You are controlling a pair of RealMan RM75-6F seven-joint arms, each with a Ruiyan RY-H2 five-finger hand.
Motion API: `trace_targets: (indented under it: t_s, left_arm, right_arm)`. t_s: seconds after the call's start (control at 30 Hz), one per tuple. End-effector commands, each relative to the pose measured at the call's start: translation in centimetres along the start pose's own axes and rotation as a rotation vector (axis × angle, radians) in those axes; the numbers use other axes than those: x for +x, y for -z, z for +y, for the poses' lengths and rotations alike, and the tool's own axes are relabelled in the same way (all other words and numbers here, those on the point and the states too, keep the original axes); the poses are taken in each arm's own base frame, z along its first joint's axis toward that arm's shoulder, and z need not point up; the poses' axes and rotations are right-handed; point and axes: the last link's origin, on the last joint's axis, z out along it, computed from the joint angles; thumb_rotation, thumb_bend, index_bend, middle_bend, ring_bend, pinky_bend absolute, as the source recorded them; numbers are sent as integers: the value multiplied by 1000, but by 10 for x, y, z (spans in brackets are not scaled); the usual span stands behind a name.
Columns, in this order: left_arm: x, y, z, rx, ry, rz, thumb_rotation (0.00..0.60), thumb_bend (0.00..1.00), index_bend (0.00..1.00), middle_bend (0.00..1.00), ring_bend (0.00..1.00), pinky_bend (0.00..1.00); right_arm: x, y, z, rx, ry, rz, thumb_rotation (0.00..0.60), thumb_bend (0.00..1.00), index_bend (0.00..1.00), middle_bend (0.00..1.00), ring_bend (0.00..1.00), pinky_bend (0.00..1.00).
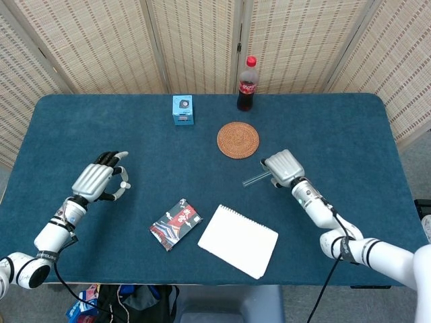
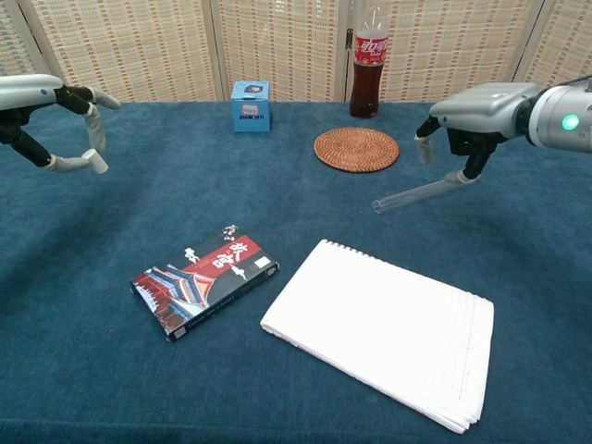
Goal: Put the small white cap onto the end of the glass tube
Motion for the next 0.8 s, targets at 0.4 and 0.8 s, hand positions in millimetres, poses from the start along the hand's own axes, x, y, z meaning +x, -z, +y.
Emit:
trace_targets:
  t_s: [0.4,0.8]
  left_arm:
    - [-5,2,-5,13,5,-14,600,422,511,52,0,0]
    - [-9,1,-6,13,13,-21,600,422,508,52,0,0]
  right_arm:
    - [-21,-32,-8,-32,41,-44,600,286,433,1000,1000,1000]
    - [-25,-40,-11,-39,44,-46,600,283,470,1000,1000,1000]
